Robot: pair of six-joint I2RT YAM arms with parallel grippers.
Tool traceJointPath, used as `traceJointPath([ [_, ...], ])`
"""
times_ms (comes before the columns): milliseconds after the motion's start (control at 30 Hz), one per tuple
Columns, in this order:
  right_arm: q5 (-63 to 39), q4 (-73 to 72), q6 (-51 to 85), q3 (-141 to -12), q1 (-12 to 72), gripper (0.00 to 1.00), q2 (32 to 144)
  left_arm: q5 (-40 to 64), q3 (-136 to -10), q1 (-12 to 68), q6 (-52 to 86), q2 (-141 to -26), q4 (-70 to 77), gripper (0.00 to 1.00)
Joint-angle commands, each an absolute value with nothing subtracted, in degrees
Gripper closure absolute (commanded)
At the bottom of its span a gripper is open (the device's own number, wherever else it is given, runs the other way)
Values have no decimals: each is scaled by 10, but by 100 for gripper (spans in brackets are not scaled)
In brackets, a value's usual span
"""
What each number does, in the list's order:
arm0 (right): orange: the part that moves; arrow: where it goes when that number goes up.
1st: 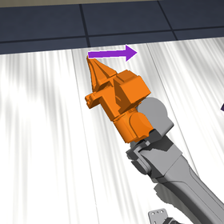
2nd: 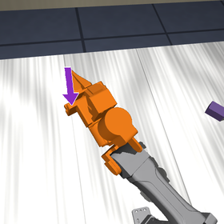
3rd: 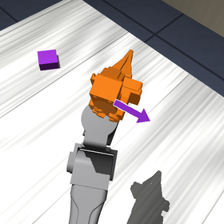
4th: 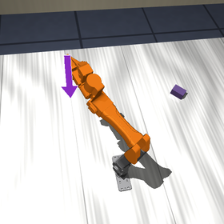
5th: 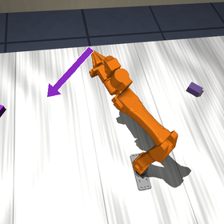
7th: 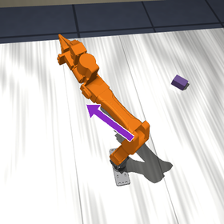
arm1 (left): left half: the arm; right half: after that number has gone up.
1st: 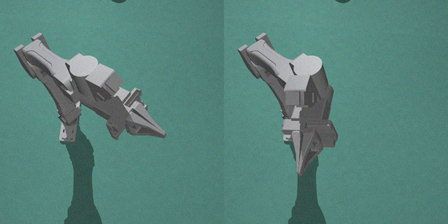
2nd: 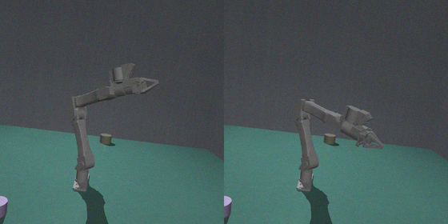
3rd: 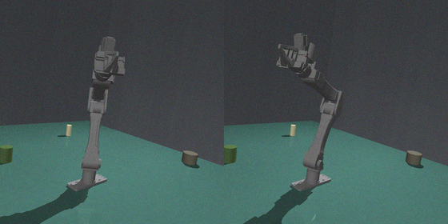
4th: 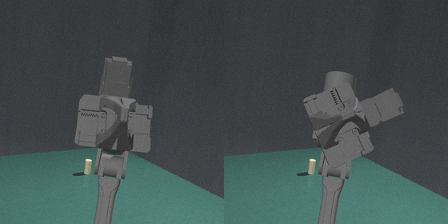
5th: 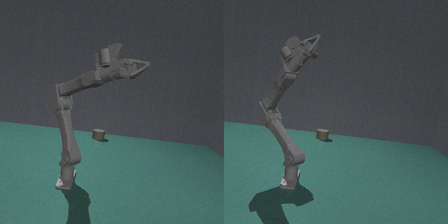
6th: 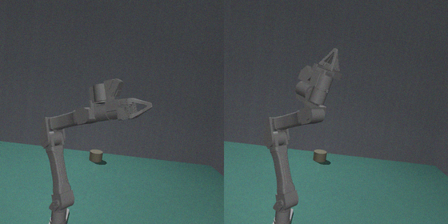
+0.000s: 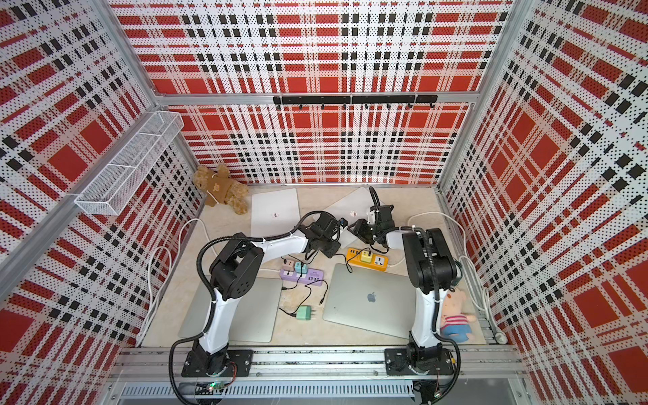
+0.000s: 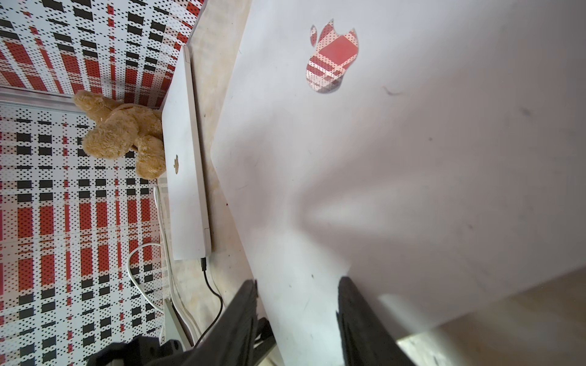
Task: Unplug the laptop charger
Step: Remove the charging cable from the laptop.
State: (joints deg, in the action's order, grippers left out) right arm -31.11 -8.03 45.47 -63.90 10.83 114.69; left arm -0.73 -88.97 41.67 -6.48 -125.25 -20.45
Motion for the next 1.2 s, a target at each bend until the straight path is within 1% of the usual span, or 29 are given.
traceJointPath([
  [0,-284,-28,447,-635,109,55,1157,6,-875,425,-74,-1226,-257,92],
  [333,-284,-26,447,-637,109,55,1150,28,-866,412,26,-1219,-256,92],
  [633,-284,-21,444,-638,109,55,1147,30,-844,415,51,-1217,-243,92],
  [767,-282,-18,440,-638,109,55,1145,20,-841,414,38,-1211,-246,93],
  [967,-280,-8,434,-645,109,55,1147,-11,-826,422,-20,-1195,-246,93],
  [1167,-280,-9,436,-645,109,55,1146,-9,-818,420,-21,-1192,-240,93],
])
